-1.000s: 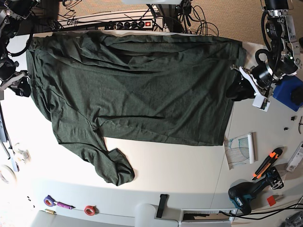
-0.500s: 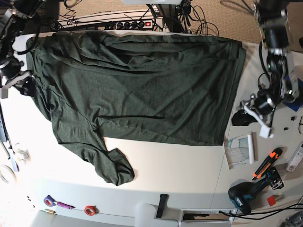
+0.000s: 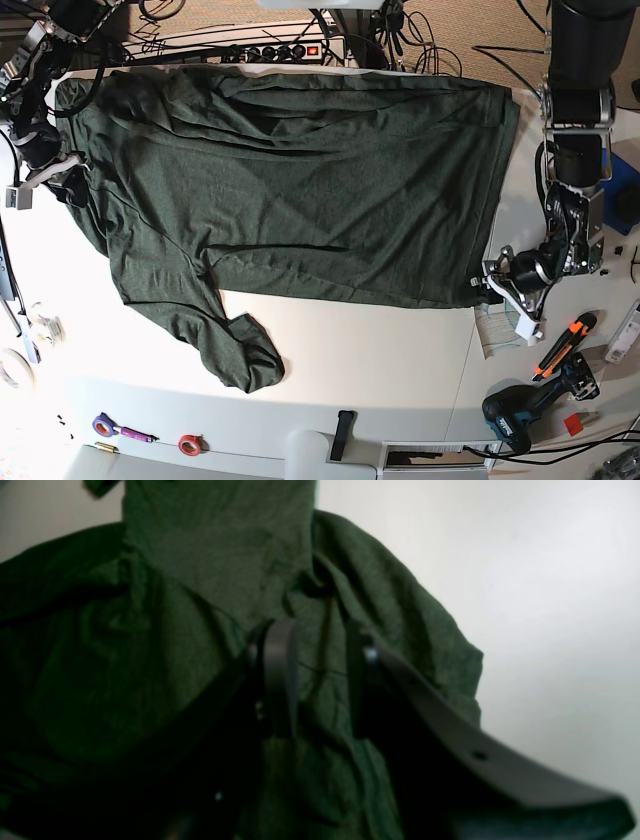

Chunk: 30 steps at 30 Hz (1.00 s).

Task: Layout the t-shirt on the table in an organized manner, then fold the t-shirt properly
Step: 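Move both grippers along the shirt sides to its middle and grasp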

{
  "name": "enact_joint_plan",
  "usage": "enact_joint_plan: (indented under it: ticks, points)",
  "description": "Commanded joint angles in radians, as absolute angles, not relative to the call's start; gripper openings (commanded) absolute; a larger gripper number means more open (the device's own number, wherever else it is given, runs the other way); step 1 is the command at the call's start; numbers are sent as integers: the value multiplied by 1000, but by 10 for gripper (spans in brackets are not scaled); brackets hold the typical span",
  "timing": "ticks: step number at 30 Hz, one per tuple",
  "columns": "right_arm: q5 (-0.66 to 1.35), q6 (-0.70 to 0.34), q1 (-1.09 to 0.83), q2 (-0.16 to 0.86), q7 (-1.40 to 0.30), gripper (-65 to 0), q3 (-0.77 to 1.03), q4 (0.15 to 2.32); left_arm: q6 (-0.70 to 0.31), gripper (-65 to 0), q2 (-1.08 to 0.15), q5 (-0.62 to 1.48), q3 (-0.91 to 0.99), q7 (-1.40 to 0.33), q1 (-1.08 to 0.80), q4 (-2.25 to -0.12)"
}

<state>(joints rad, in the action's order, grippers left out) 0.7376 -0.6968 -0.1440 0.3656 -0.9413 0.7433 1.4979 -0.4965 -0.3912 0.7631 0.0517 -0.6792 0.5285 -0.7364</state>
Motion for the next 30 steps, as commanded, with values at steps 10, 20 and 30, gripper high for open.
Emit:
enact_joint_plan:
  ticks: [10, 20, 30]
  points:
    - [759, -698, -135, 391, -908, -482, 747, 1511, -491, -375, -329, 709, 53, -672, 543, -741]
    - [759, -698, -135, 391, -908, -482, 747, 1511, -493, -422, -289, 691, 53, -659, 546, -741]
    - [579, -698, -99, 397, -766, -480, 747, 1511, -493, -650, -288, 690, 53, -627, 546, -741]
